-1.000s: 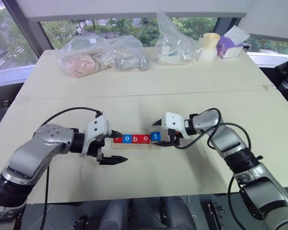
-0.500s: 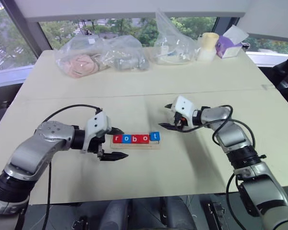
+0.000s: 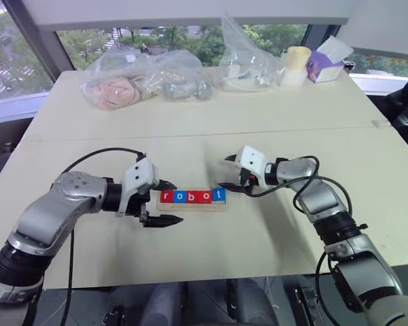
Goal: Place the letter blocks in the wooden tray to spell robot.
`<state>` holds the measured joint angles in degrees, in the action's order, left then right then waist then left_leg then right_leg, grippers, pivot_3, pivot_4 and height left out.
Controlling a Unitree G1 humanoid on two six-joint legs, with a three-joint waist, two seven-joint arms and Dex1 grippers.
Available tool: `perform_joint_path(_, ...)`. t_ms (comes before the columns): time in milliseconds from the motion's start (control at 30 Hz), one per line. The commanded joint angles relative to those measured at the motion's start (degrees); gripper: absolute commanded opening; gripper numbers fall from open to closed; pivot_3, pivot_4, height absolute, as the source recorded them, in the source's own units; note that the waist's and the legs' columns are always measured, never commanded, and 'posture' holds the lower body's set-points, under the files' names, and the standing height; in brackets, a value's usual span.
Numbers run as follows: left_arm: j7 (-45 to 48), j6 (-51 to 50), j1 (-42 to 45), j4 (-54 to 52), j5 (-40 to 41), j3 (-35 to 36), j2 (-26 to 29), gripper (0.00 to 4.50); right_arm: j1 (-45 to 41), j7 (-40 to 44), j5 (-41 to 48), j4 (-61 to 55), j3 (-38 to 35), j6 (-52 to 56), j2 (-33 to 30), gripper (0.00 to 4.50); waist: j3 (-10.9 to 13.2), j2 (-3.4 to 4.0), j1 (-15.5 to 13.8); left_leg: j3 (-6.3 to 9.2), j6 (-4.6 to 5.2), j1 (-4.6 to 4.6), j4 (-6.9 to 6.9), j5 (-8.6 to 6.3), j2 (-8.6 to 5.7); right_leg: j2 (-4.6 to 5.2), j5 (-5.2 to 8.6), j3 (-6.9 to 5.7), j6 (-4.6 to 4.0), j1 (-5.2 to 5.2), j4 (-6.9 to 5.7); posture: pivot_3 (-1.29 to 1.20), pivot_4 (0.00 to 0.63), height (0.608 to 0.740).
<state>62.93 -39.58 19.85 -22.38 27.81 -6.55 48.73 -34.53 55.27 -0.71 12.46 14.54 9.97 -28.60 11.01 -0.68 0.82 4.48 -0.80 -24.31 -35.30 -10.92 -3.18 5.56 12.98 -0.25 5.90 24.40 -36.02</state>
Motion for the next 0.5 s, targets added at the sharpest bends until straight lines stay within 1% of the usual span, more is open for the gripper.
perform_joint_path(33,0.0,0.9,0.2,-0.1,-0.2,-0.1,-0.2,4.5,1.3,0.8,1.6,-4.7,-1.2,1.2,-1.1,4.17,0.0,0.0,0.0,0.0,0.0,0.0,0.0,0.0,0.0,0.0,0.0,0.0,0.0,0.0,0.0,0.0,0.15,0.734)
perform_joint_path(233,0.2,1.6,0.7,0.7,-0.7,-0.6,-0.5,4.5,2.7,0.2,1.0,-5.6,-1.0,1.8,-1.4,4.17,0.0,0.0,0.0,0.0,0.0,0.01,0.0,0.0,0.0,0.0,0.0,0.0,0.0,-0.01,0.0,0.0,0.15,0.734)
perform_joint_path(500,0.0,2.0,0.0,1.4,-0.8,0.6,-0.4,4.5,0.9,-2.8,2.6,-6.3,-4.8,3.3,-1.7,4.17,0.0,0.0,0.0,0.01,0.0,0.01,0.0,0.0,0.0,0.0,0.0,0.0,0.0,-0.01,0.0,0.0,0.15,0.734)
